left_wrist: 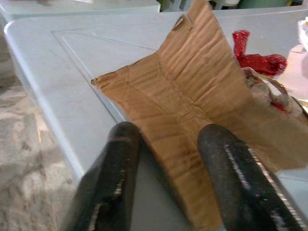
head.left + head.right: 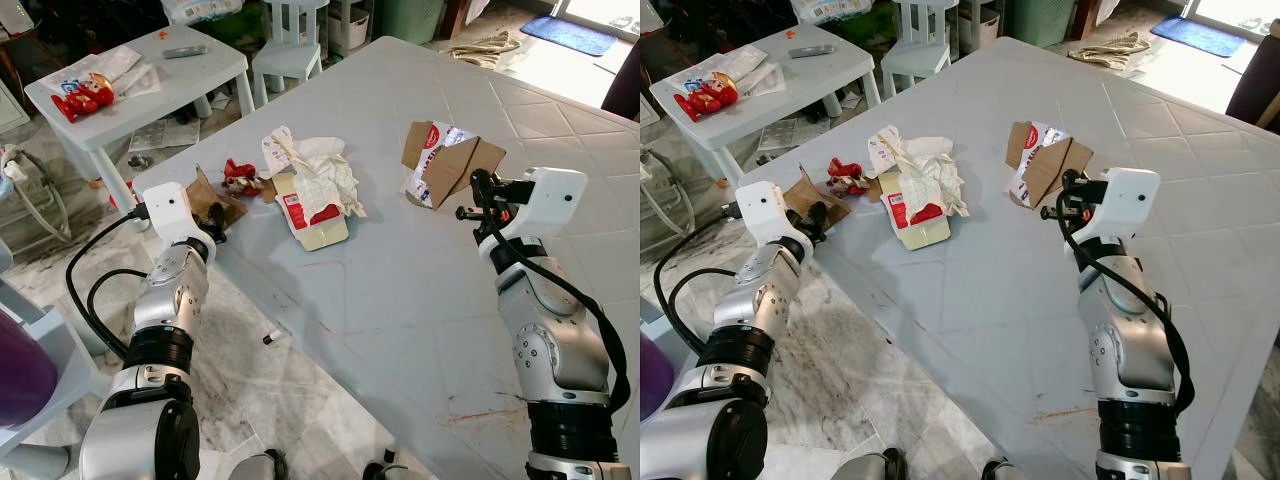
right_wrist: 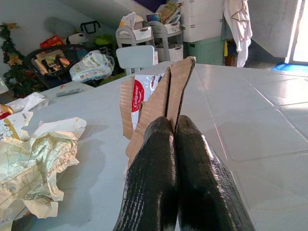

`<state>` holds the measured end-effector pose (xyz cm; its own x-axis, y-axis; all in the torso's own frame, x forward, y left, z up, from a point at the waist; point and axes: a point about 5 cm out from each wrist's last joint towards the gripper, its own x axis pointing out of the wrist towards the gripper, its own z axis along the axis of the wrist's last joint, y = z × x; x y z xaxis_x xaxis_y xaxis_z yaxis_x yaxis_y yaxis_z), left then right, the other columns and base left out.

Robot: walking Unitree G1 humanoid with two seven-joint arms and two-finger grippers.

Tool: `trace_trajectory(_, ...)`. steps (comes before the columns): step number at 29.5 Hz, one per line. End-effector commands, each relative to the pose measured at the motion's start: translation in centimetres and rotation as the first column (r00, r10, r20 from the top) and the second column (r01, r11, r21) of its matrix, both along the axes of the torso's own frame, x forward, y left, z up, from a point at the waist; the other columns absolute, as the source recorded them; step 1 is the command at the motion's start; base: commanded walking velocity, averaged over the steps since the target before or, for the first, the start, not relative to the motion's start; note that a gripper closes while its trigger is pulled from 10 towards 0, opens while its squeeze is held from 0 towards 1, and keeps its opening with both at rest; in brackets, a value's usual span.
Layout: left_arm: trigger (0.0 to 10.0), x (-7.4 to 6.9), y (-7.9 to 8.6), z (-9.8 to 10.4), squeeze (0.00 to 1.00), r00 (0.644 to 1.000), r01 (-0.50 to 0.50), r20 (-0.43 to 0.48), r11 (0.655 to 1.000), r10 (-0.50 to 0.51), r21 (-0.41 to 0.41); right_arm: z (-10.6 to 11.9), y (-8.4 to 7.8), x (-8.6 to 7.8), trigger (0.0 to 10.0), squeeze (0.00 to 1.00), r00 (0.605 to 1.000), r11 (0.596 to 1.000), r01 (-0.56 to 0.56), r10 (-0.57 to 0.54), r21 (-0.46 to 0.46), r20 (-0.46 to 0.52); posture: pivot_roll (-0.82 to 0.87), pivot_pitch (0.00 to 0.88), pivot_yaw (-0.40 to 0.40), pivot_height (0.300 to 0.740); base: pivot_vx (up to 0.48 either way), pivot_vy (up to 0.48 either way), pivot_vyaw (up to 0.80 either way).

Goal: Picking trash to rubbish bin

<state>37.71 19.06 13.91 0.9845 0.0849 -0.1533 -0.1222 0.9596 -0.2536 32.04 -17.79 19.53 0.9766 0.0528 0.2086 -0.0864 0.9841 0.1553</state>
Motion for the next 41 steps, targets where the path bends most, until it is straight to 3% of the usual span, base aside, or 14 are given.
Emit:
trace_trajectory(1,0.0,0.2,-0.3,0.1,0.0,1.0,0.01,0.006,1.0,-0.01,-0.013,0.2,0.0,-0.3,0.0,0.0,1.0,1.0,-0.001,0.001,0.002,0.008,0.03,0.159,0.006,0.74,0.0,0.0,0.0)
trace_trajectory(15,0.0,0.1,-0.4,0.7,0.0,0.998,0.015,0.054,1.0,-0.015,-0.005,0.1,0.1,-0.2,0.0,0.0,1.0,1.0,-0.001,0.001,0.003,0.005,0.03,0.165,0.002,0.74,0.0,0.0,0.0)
trace_trajectory(28,0.0,-0.4,-0.4,2.5,0.0,0.984,-0.005,0.178,0.996,-0.012,0.093,0.3,0.2,0.0,0.0,0.0,1.0,1.0,-0.004,0.004,0.005,0.012,0.04,0.157,-0.002,0.74,0.0,0.0,0.0)
trace_trajectory(29,0.0,-0.6,-0.5,3.4,0.0,0.973,-0.02,0.23,0.991,-0.011,0.134,0.4,0.2,0.0,0.0,0.0,1.0,1.0,-0.003,0.003,0.005,0.013,0.04,0.155,-0.002,0.74,0.0,0.0,0.0)
trace_trajectory(33,0.0,-1.3,-0.3,4.6,0.0,0.955,-0.08,0.297,0.968,0.005,0.238,0.5,0.1,0.1,0.0,0.0,1.0,1.0,0.0,0.0,0.004,0.016,0.04,0.153,-0.003,0.74,0.0,0.0,0.0)
trace_trajectory(41,0.0,-3.6,0.6,6.5,0.0,0.91,-0.236,0.407,0.904,0.077,0.356,0.4,0.2,0.0,0.0,0.0,1.0,1.0,-0.001,0.001,0.003,0.012,0.05,0.168,-0.01,0.74,0.0,0.0,0.0)
